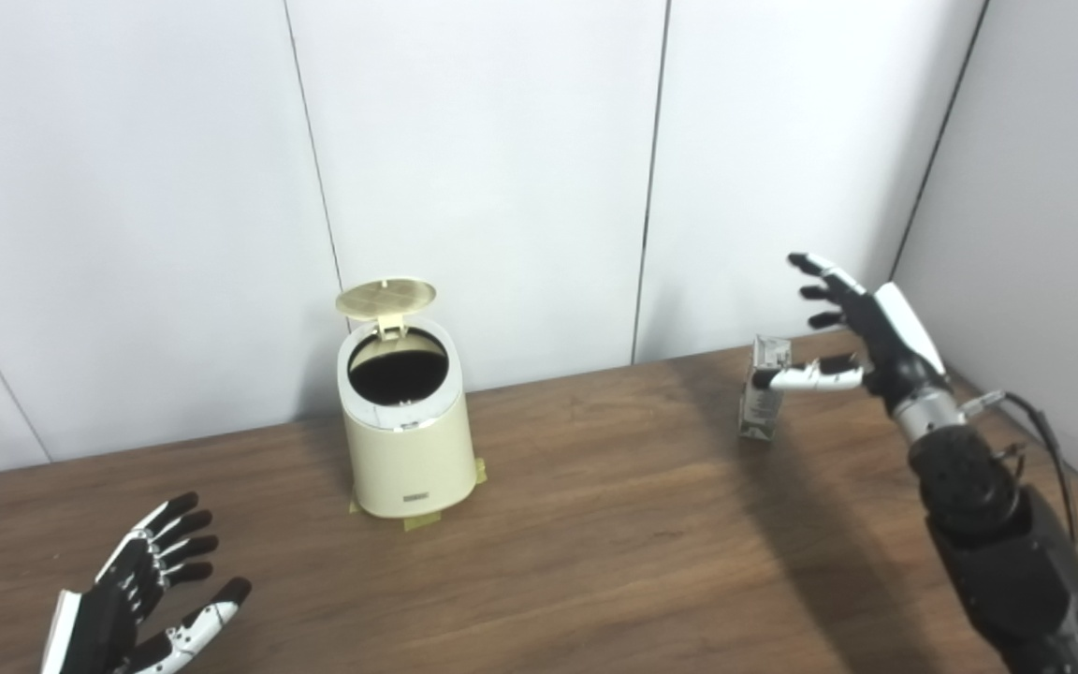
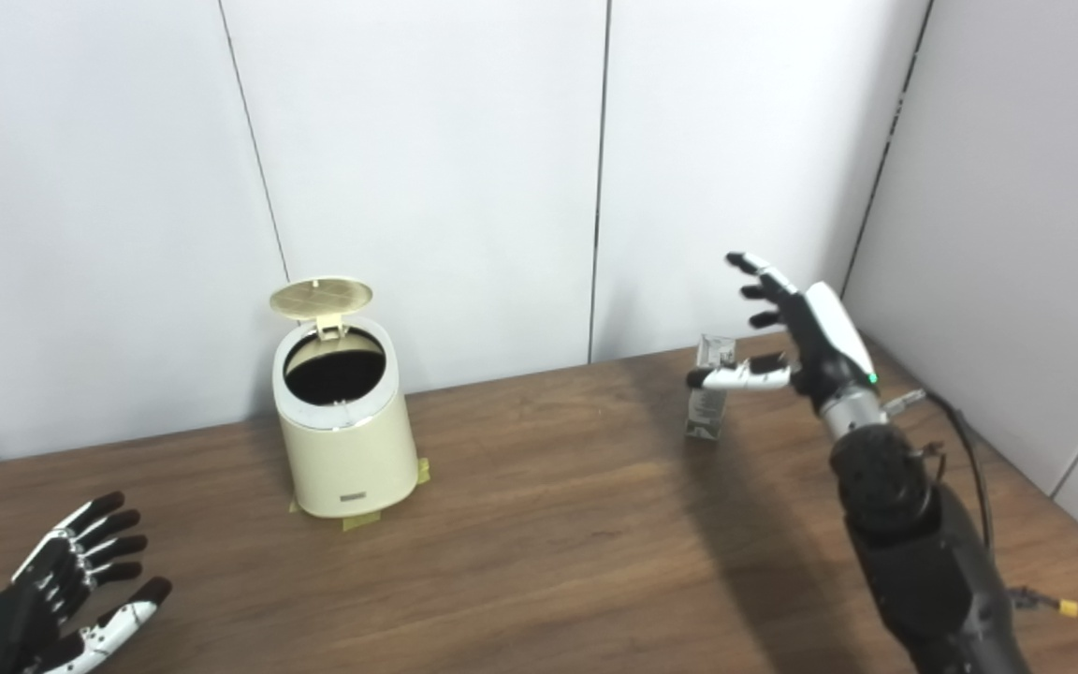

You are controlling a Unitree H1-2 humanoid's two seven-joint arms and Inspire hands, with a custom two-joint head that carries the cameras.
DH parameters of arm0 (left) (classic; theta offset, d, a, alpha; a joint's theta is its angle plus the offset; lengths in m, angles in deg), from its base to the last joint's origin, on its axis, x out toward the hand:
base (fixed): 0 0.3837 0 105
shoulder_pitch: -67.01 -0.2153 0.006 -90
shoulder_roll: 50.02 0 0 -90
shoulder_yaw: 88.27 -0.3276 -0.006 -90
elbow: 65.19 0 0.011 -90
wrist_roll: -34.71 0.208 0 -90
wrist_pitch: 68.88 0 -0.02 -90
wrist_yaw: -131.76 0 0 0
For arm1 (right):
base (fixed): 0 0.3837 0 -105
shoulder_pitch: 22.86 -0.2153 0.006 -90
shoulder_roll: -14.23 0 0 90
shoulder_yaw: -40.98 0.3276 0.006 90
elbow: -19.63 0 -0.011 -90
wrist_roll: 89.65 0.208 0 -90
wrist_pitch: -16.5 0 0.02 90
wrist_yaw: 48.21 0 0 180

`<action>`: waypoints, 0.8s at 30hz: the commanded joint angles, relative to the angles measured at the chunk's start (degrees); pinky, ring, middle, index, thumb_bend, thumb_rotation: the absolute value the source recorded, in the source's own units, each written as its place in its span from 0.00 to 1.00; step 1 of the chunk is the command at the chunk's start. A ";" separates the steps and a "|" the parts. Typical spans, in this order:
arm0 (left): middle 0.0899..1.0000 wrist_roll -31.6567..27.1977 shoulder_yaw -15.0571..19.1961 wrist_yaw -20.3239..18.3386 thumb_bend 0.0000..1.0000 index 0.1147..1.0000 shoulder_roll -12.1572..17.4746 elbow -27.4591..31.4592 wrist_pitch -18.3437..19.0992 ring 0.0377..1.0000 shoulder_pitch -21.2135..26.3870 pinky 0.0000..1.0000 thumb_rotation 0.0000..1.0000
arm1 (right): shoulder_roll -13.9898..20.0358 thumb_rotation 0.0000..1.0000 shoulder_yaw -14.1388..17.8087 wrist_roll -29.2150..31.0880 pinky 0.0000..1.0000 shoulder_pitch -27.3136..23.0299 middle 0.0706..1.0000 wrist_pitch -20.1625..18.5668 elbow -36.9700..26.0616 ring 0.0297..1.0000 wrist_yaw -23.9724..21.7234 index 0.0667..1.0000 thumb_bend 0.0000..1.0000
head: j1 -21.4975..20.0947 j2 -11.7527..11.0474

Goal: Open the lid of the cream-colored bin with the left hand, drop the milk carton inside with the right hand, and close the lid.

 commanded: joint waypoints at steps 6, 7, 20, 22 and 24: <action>0.78 -0.12 0.35 -0.26 0.61 0.82 0.74 0.48 -2.05 0.73 0.43 0.69 0.07 | 2.72 0.23 0.28 2.66 0.67 -5.08 0.89 2.95 5.54 0.84 -0.05 0.87 0.86 | -0.19 0.24; 0.78 -0.20 0.41 -0.32 0.61 0.82 0.79 0.50 -2.07 0.73 0.43 0.70 0.06 | 2.87 0.25 0.08 2.98 0.70 -5.26 0.90 3.00 6.14 0.85 -0.53 0.88 0.88 | -0.20 0.27; 0.78 -0.32 0.67 -0.89 0.61 0.82 0.92 0.68 -1.88 0.74 0.31 0.70 0.05 | 2.43 0.13 -0.11 11.16 0.87 -7.25 0.93 2.90 13.81 0.91 -7.13 0.94 0.83 | 0.14 0.63; 0.78 -0.27 0.64 -0.97 0.61 0.82 1.00 0.71 -1.80 0.74 0.35 0.70 0.06 | 2.39 0.12 -0.52 11.10 0.85 -7.43 0.91 4.15 15.55 0.89 -7.12 0.92 0.83 | 0.30 0.66; 0.78 -0.32 0.66 -0.98 0.62 0.81 0.98 0.81 -1.60 0.74 0.36 0.70 0.06 | 2.15 0.09 -0.42 12.25 0.87 -7.71 0.92 5.16 17.32 0.90 -7.93 0.93 0.81 | 0.44 0.73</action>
